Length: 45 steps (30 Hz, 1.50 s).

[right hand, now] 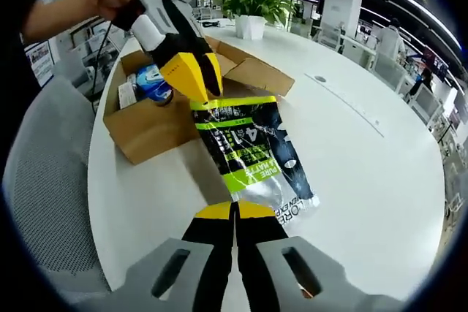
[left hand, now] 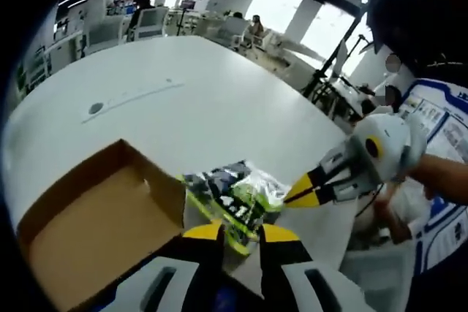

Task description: Operate the shoe box by opening the lid, removing the specified soft item, and placing it in the target area until the item is outside and the box remains undamaged.

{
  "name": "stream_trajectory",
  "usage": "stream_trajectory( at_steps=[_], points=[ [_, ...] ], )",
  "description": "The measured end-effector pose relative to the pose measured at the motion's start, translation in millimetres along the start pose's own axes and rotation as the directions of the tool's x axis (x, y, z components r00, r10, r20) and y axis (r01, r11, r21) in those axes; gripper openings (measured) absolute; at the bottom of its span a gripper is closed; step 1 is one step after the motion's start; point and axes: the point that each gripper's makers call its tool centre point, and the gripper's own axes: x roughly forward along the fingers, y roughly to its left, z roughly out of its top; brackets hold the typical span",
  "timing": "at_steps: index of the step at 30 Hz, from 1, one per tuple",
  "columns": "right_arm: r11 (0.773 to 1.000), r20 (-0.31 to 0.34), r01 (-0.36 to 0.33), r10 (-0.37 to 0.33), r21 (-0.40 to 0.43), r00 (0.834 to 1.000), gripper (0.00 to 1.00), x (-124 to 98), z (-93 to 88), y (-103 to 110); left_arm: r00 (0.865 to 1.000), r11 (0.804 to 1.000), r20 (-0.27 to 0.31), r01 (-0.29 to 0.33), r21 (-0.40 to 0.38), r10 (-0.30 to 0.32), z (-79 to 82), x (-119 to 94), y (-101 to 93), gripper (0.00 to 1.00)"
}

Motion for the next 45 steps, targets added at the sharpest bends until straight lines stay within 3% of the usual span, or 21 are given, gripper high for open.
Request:
stream_trajectory(
  at_steps=[2, 9, 18, 27, 40, 45],
  points=[
    [1.000, -0.030, -0.012, 0.012, -0.016, 0.999, 0.00, 2, -4.5, 3, 1.000, 1.000, 0.021, 0.009, -0.009, -0.009, 3.7, -6, -0.6, 0.20],
    [0.999, -0.045, -0.028, 0.026, -0.047, 0.999, 0.00, 4, -8.2, 4, 0.997, 1.000, 0.078, -0.002, 0.007, 0.001, 11.1, -26, 2.9, 0.22],
    [0.996, -0.085, -0.030, 0.022, -0.089, 0.996, 0.00, 3, -16.4, -1, 0.992, 0.999, 0.122, -0.029, 0.035, 0.025, 9.5, -48, 6.7, 0.22],
    [0.994, -0.104, -0.020, 0.009, -0.107, 0.995, 0.00, 10, -17.2, -9, 0.984, 0.997, 0.162, -0.075, 0.019, 0.071, 2.0, -75, 24.5, 0.24],
    [0.989, -0.156, -0.023, 0.000, -0.143, 0.988, 0.00, 16, -27.9, -16, 0.965, 0.987, 0.206, -0.158, -0.025, 0.160, -24.1, -122, 59.3, 0.27],
    [0.990, -0.146, -0.017, -0.003, -0.138, 0.989, 0.00, 14, -26.6, -14, 0.957, 0.982, 0.224, -0.186, -0.025, 0.187, -33.9, -137, 67.9, 0.28]
  ],
)
